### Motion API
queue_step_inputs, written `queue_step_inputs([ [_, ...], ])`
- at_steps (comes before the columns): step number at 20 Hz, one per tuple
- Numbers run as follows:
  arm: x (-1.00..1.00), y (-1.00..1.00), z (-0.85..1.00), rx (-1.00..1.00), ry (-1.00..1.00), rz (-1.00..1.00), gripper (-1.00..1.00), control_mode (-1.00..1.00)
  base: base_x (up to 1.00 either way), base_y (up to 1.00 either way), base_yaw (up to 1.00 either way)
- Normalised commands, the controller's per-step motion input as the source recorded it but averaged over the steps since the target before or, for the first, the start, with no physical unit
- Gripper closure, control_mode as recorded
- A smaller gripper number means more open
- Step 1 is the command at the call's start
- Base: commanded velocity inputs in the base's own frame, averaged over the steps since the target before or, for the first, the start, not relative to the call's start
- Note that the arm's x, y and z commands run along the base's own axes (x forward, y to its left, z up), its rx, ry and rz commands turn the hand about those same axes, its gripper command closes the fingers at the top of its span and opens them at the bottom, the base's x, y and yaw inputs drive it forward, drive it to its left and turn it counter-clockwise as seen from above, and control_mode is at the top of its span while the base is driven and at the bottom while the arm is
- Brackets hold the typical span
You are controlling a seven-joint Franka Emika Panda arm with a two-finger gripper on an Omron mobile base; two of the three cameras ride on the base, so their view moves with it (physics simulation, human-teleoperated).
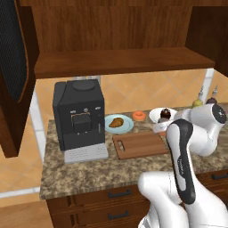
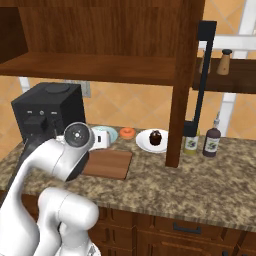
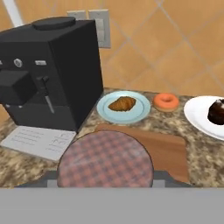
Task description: From the different types of pastries on the counter, select a croissant and place it on the cutting board. Then retrieve a jar of jam from the cabinet and place it alongside the croissant on the cutting board.
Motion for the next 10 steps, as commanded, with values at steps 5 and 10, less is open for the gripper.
queue_step_inputs([
  [5, 0.86, 0.05, -0.88, -0.05, -0.23, 0.0, 1.0, -1.0, 0.0, 0.0, 0.0],
  [10, 0.63, -0.41, -0.17, -0.01, 0.06, 0.11, 1.0, -1.0, 0.0, 0.0, 0.0],
])
